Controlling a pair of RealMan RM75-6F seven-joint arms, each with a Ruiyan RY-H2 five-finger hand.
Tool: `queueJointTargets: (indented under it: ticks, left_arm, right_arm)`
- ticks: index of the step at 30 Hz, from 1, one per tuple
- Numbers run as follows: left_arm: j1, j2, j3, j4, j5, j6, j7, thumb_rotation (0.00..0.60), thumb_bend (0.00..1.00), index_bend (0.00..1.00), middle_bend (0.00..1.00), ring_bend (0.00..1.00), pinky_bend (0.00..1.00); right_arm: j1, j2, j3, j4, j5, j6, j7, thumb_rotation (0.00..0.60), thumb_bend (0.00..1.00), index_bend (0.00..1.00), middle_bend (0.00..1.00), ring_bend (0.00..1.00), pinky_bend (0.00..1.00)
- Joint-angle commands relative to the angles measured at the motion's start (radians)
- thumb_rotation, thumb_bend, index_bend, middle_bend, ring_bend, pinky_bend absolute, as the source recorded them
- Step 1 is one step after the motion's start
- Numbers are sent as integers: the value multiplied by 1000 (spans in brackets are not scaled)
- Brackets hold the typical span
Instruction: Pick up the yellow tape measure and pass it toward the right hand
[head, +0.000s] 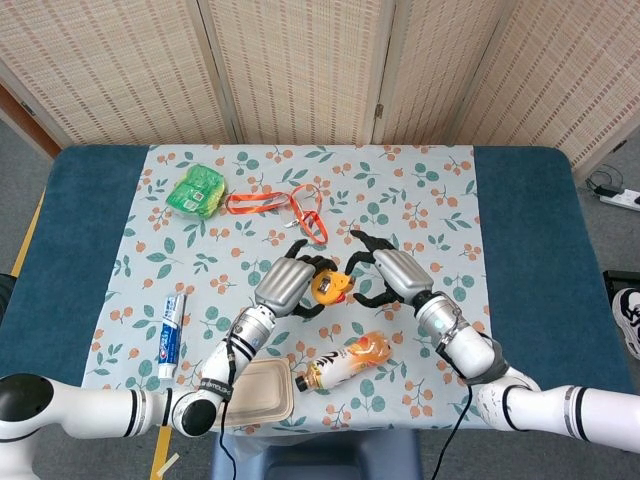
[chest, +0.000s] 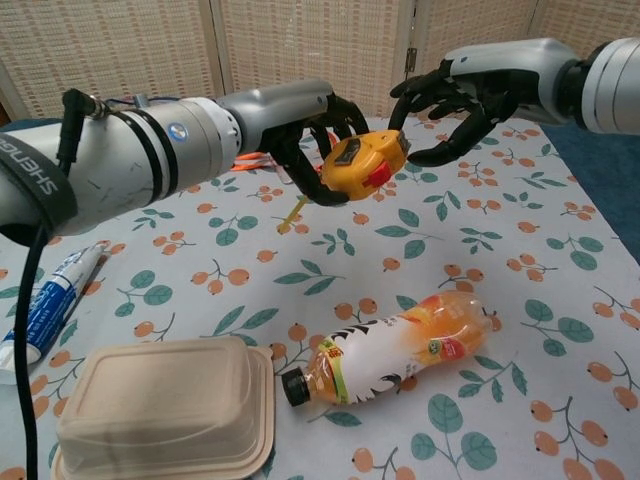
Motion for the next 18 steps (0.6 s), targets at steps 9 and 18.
queueJointTargets:
  ticks: [9, 18]
  left_arm:
    - [-4, -7, 4, 11, -4, -5, -3, 600, 343, 456, 479, 354, 0]
    - [-8, -13, 5, 24, -15, -8, 1, 600, 343, 454, 481, 354, 0]
  right_arm:
    - [2, -11, -5, 13, -5, -1, 13, 600, 362, 461, 61, 13, 0]
    - [0, -20, -8, 23, -15, 6, 19, 600, 362, 548, 92, 24, 0]
